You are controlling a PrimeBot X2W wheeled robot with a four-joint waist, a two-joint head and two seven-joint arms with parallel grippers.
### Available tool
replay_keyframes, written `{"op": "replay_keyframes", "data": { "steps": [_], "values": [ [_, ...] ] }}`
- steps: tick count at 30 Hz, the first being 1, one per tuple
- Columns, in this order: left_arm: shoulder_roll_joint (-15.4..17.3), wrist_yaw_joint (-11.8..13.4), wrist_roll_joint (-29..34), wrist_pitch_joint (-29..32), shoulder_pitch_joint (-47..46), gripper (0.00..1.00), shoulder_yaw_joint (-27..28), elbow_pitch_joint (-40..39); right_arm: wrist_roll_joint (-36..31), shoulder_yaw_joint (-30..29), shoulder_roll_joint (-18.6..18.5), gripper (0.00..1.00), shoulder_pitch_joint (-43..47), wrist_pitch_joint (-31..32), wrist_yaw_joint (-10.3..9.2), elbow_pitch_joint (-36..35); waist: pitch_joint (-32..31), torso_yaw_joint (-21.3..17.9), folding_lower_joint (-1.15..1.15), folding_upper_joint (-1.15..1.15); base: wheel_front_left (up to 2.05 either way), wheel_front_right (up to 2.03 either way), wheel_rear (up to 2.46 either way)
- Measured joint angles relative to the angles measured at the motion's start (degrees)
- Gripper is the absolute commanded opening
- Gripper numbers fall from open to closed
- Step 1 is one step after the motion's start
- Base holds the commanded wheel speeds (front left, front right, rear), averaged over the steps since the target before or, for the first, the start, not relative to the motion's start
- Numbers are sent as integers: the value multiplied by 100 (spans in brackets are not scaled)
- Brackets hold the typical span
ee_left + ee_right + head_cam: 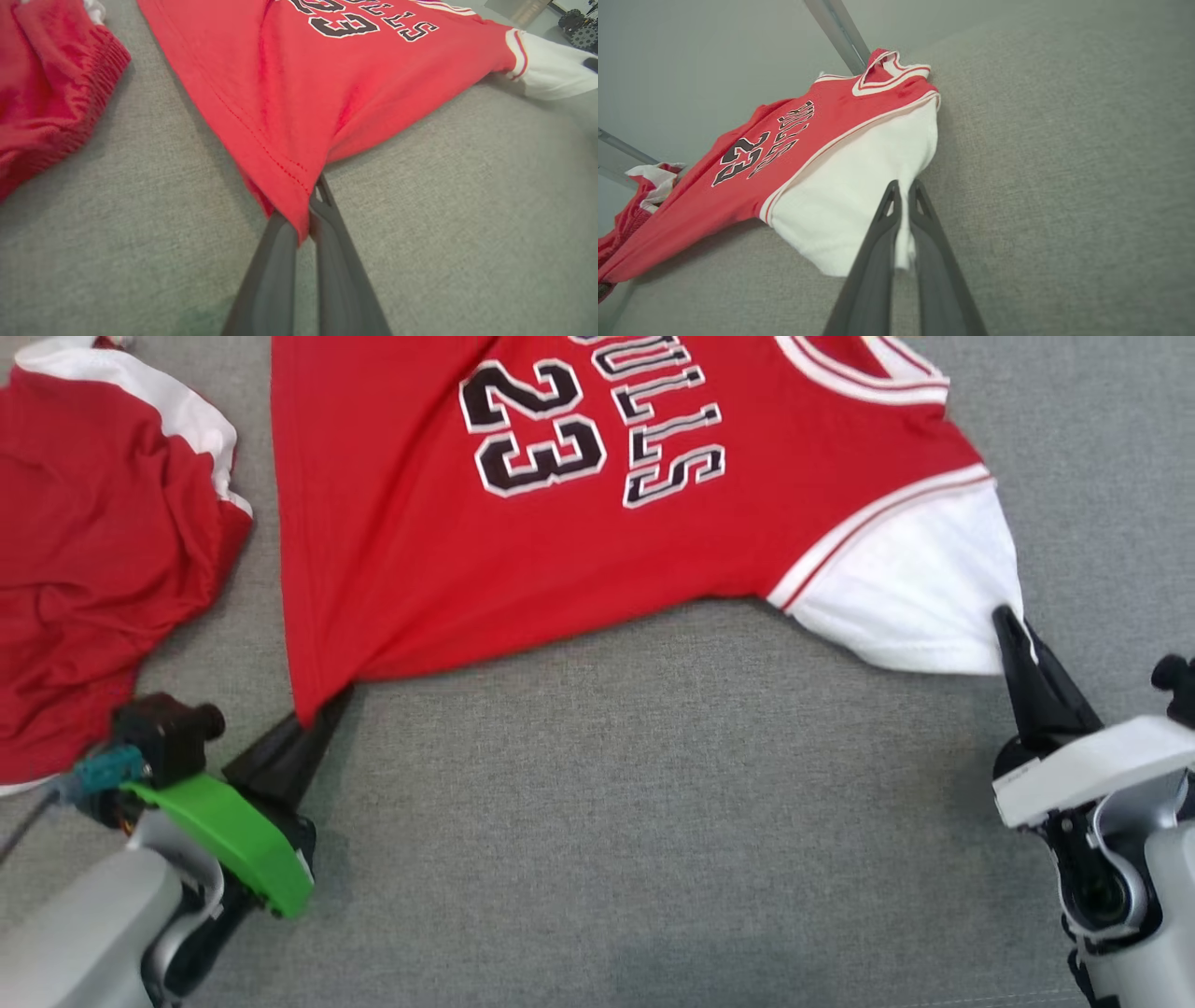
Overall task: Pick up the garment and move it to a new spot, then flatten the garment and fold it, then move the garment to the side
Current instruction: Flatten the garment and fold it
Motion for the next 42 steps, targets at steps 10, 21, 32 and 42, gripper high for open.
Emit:
{"op": "replay_keyframes", "data": {
  "steps": [10, 21, 32, 42],
  "values": [
    [-263, 881, -75, -8, 2351, 0, 499, -1162, 287, -189, -213, 0, 1629, -79, 2, 127, -631, -42, 0, 0, 0, 0, 0],
    [-532, 1062, -10, 4, 3457, 0, 1174, -2204, 962, -448, -268, 0, 2474, -54, 0, -550, -535, 58, 0, 0, 0, 0, 0],
    [41, 978, -653, 1304, 2420, 0, 1600, -2819, 979, -211, -229, 0, 448, 711, -1, -780, -249, 72, 0, -1, 0, 0, 0],
    [122, 1046, -1263, 2339, 1509, 0, 1814, -2866, 500, -312, -178, 0, -733, 1109, -1, -169, -62, 158, 0, -1, 0, 0, 0]
  ]
}}
